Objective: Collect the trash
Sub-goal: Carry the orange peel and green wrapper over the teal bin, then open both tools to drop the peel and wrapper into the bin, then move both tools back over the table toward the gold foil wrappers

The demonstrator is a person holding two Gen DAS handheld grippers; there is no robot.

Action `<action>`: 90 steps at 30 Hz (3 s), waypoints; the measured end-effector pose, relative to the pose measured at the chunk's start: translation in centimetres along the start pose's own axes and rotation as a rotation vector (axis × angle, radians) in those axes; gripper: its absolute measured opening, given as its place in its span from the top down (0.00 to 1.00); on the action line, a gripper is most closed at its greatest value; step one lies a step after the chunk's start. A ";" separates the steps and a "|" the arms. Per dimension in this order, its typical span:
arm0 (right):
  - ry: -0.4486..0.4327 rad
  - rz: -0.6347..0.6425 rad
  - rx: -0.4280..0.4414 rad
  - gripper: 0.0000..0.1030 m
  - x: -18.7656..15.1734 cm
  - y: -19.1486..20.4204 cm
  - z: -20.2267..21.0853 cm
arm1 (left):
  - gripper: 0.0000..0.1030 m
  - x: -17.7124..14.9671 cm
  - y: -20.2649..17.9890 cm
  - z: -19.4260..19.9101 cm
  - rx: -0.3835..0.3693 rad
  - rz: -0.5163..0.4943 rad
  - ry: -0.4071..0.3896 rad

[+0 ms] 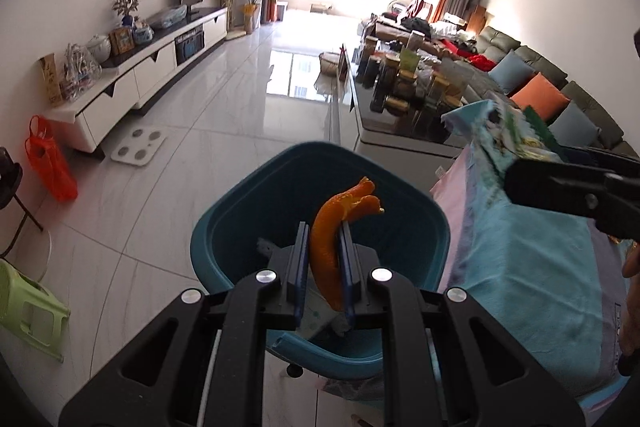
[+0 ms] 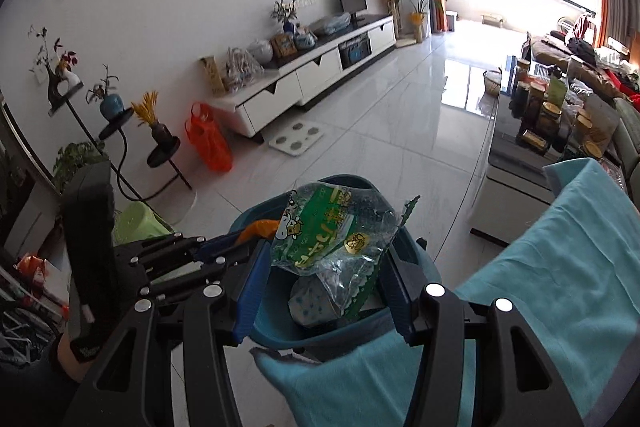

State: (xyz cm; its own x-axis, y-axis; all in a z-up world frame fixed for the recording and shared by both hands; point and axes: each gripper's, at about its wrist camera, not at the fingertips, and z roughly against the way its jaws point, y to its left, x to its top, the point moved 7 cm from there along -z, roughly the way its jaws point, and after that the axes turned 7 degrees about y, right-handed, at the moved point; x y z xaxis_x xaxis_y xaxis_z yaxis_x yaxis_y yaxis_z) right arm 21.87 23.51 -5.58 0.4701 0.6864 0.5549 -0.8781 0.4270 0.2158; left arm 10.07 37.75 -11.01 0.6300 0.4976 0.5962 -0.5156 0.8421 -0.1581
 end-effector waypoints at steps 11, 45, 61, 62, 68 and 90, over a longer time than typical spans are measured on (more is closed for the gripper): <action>0.166 -0.011 -0.046 0.49 1.1 -0.3 -7.3 | 0.86 0.4 -0.6 -3.3 0.028 0.020 0.048; -0.172 -0.162 -0.115 0.07 -3.1 -7.9 7.3 | 0.07 2.9 -6.6 2.7 0.179 -0.097 -0.094; -0.352 -0.370 -0.306 0.07 -14.6 -16.4 19.5 | 0.05 4.0 -20.6 4.7 0.118 -0.287 -0.130; -0.361 -0.384 -0.328 0.07 -15.5 -16.9 20.3 | 0.05 3.9 -21.6 4.8 0.110 -0.299 -0.132; -0.389 -0.462 -0.450 0.07 -20.6 -19.7 23.8 | 0.05 3.2 -27.3 5.2 0.020 -0.359 -0.142; -0.313 -0.733 -0.667 0.07 -35.1 -27.1 27.7 | 0.05 -4.5 -43.2 6.3 -0.483 -0.562 -0.049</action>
State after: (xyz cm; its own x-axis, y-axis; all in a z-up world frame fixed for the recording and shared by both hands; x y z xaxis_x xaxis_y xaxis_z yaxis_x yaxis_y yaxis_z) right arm 26.72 -28.44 -8.69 0.7409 -0.0161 0.6714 -0.1140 0.9822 0.1493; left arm 25.86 -2.21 -1.95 0.6910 -0.0356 0.7220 0.1968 0.9703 -0.1405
